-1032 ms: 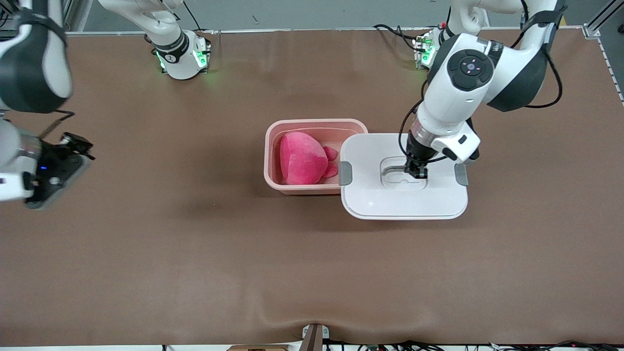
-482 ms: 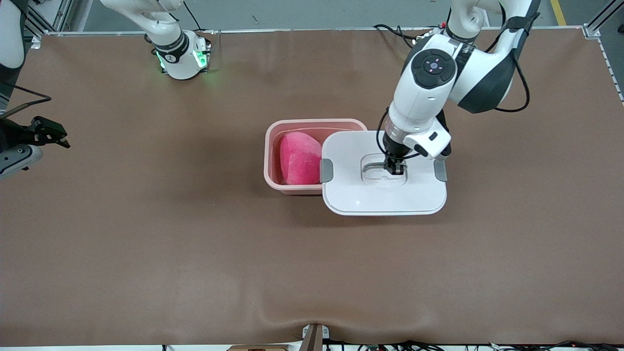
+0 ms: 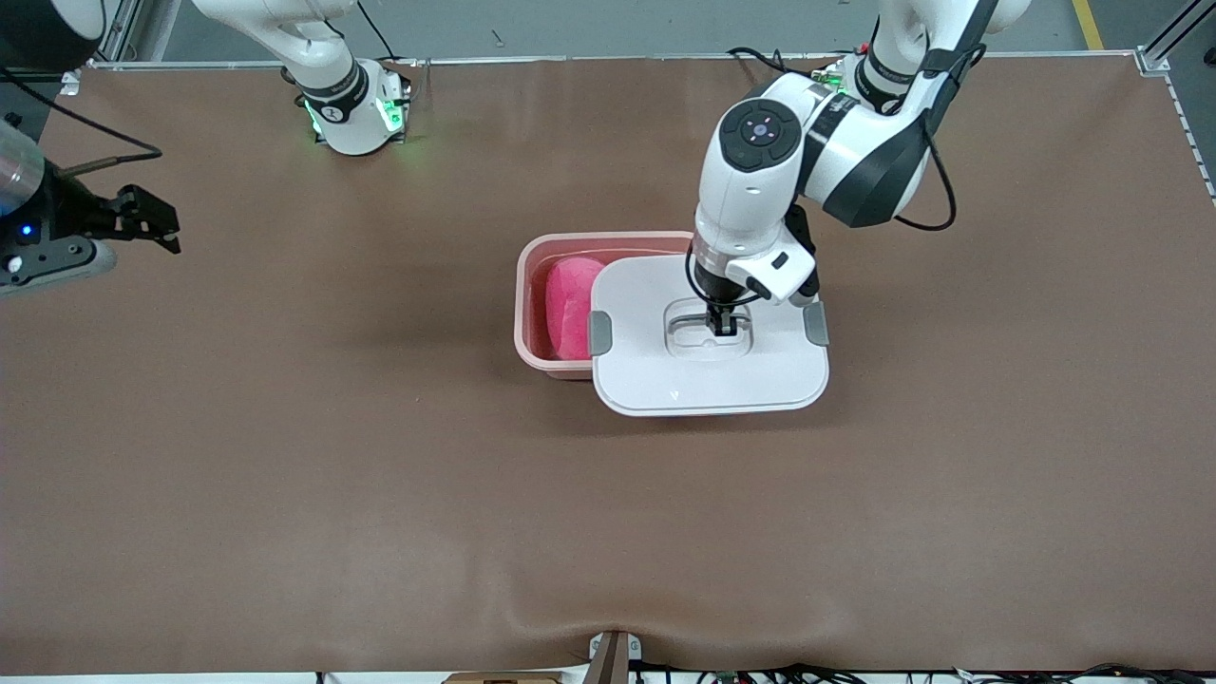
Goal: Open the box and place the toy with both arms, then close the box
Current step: 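Lower the lid onto the box with the left gripper and press it down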
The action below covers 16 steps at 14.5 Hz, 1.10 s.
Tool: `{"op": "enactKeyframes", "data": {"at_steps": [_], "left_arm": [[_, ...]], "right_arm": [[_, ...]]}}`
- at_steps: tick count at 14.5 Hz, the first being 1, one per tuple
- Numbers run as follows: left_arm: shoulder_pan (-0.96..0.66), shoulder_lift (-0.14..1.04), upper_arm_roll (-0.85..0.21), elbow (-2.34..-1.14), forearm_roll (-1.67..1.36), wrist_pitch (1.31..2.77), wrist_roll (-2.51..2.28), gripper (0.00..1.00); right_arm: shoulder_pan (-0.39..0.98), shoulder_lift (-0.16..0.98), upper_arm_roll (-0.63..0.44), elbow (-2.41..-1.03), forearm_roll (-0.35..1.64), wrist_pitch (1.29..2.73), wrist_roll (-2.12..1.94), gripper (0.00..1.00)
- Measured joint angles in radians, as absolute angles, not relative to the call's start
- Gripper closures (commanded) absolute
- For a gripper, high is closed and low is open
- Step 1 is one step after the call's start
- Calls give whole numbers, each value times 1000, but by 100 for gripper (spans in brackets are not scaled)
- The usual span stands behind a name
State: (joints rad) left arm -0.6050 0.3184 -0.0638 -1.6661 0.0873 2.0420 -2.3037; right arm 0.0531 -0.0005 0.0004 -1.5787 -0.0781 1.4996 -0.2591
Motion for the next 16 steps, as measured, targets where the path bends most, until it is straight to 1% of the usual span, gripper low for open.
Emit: {"op": "enactKeyframes", "data": {"at_steps": [2,5,9,16], "left_arm": [[-622,339,-64,-1644,88,2042,-2331,100],[-648,361,-64,-1617,90,2042,-2362,100],[-694,381,-64,-1611,105,2072,-2435,100],[-758,400,-64,-1609,125,2082,-2462,100]], "right_arm": [[28,-31,-15,-1612,-18,1528,-237,0],[-22,-42,-38,-1620,23,1538,-213,0],[-11,-50,-20,-1620,27,1526,-61,0],[10,-55,-15,-1601,27,1528,-41,0]]}}
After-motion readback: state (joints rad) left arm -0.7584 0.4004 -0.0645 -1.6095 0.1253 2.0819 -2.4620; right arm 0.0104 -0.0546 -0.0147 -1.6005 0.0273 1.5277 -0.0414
